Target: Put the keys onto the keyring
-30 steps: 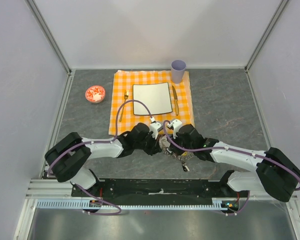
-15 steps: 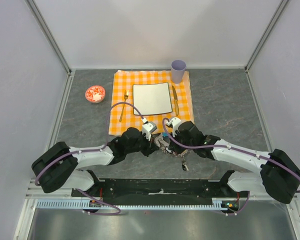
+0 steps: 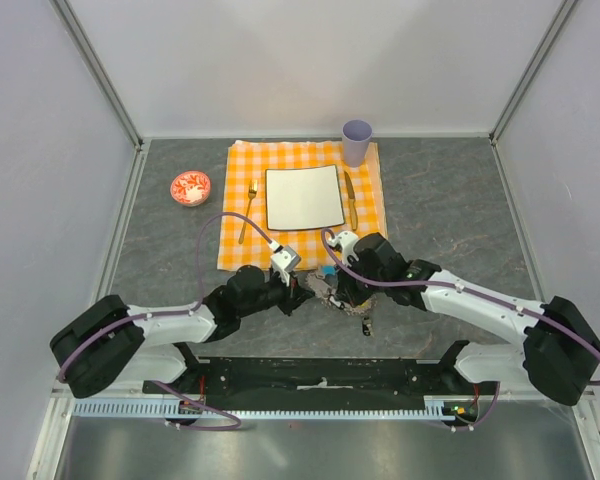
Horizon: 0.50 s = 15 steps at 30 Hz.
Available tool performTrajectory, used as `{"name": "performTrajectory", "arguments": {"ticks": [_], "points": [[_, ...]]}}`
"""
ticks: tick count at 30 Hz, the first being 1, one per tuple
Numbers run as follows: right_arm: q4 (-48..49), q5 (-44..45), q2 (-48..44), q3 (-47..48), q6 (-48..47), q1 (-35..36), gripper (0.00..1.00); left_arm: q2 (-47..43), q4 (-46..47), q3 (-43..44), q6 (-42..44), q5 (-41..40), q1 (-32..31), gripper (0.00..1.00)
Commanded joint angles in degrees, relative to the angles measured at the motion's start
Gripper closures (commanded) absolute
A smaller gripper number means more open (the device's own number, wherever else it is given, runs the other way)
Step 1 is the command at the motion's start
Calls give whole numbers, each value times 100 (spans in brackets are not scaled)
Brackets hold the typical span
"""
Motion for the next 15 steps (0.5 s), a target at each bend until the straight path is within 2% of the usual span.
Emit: {"name": "performTrajectory", "arguments": {"ticks": [1,2,5,8,15], "points": [[-638,-482,129,185,-36,-69,98,-166,802,-128,75,-365,38,98],[-507,-510,67,185,-45,-69,89,-130,811,-84,93,-217,38,98],[-383,-449,-231,255,-316,-69,70,-7,907,-93,180,38,38,98],[-278,-282,-478,404,-746,-60,63,20,943,-93,347,206,38,98],[477,-675,-365,378,-1240,-218,59,-86,1048,-128,707,294,38,98]]}}
